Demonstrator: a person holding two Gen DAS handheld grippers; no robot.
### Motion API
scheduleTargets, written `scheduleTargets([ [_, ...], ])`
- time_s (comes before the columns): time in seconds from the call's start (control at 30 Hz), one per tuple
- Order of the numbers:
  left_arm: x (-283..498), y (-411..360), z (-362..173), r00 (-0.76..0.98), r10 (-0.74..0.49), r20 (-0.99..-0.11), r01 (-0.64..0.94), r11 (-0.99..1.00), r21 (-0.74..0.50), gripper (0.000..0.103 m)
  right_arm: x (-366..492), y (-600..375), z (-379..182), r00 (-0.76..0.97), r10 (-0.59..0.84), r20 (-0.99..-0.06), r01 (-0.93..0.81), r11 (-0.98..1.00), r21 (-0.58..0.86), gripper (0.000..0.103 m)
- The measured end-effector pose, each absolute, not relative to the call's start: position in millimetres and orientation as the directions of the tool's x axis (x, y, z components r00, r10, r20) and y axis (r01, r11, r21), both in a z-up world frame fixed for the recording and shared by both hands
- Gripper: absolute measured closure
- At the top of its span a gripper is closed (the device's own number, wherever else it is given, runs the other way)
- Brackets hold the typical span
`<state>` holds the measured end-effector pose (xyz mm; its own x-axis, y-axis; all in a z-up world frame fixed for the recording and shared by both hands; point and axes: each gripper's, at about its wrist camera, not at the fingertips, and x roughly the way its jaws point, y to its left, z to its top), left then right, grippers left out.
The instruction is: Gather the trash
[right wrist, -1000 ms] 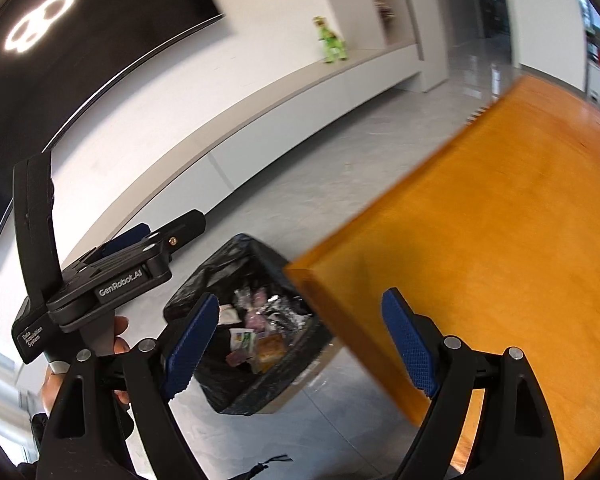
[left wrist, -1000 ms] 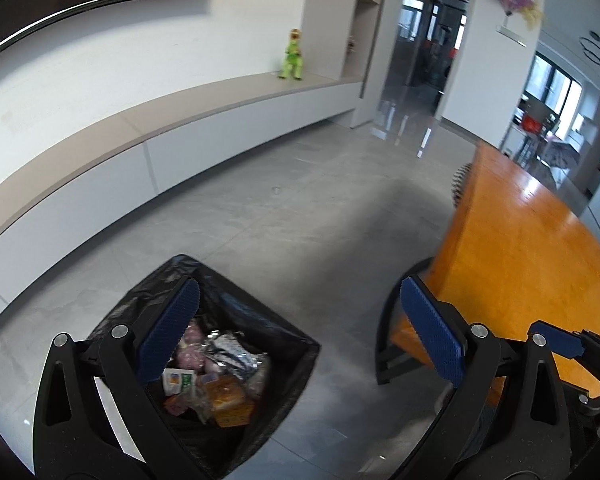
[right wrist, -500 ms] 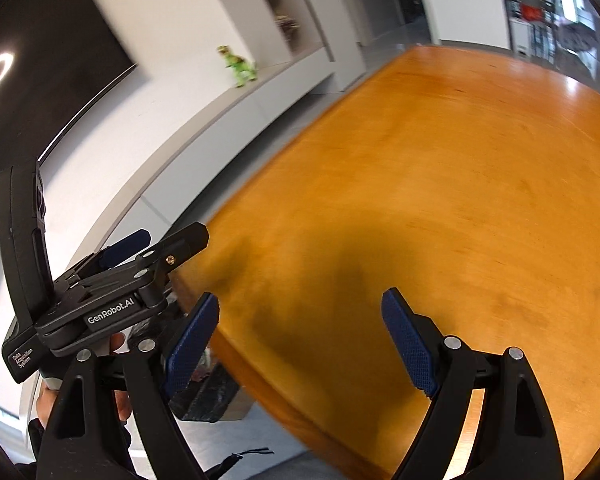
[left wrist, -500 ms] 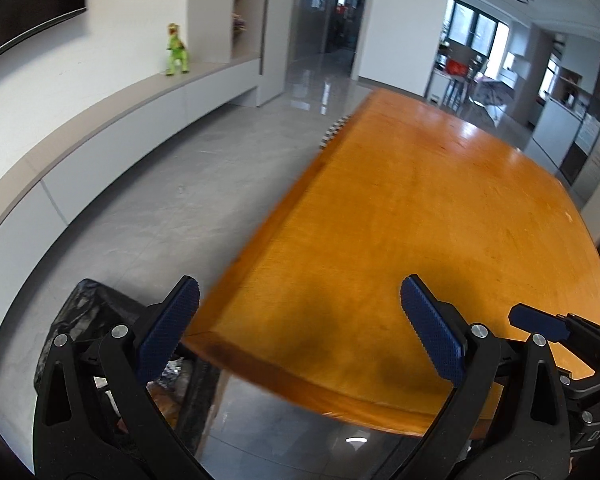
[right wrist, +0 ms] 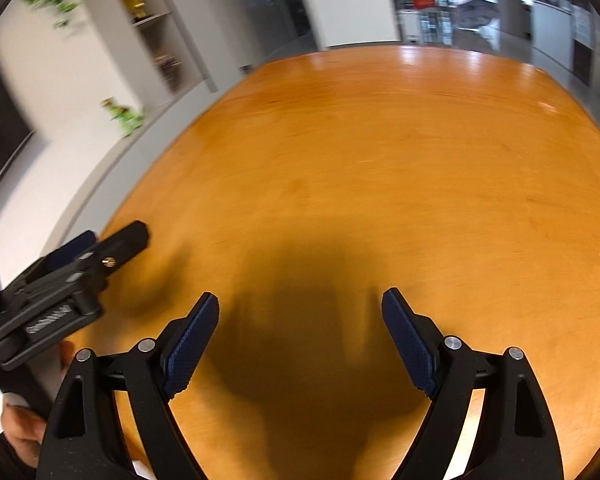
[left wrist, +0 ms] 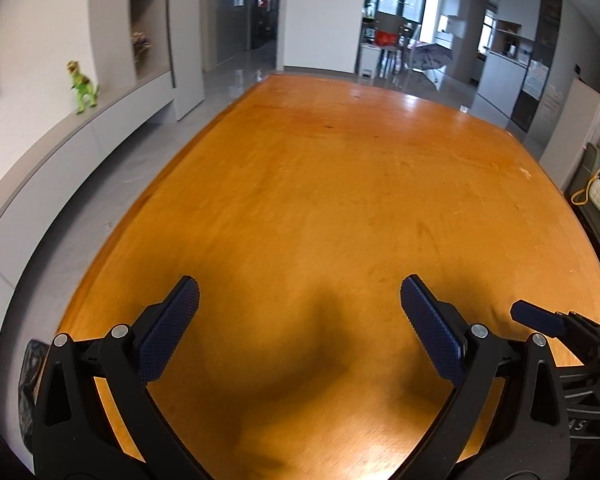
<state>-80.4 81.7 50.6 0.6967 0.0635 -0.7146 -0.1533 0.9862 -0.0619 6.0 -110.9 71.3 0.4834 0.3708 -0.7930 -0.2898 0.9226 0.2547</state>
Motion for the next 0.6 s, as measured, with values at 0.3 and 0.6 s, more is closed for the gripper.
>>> scheduleTargets([
  [0.3, -37, 46, 36, 0.691, 0.051, -0.721, -0.104, 0.994, -0.03, 0.006, 34, -158, 59, 0.557, 0.236, -0.796, -0.151, 0.971, 0.183, 0.016],
  [0.6, -19, 44, 22, 0.651, 0.036, -0.758, -0.104, 0.994, -0.041, 0.006, 57, -190, 55, 0.582, 0.168, -0.796, -0.083, 0.986, 0.147, 0.003],
])
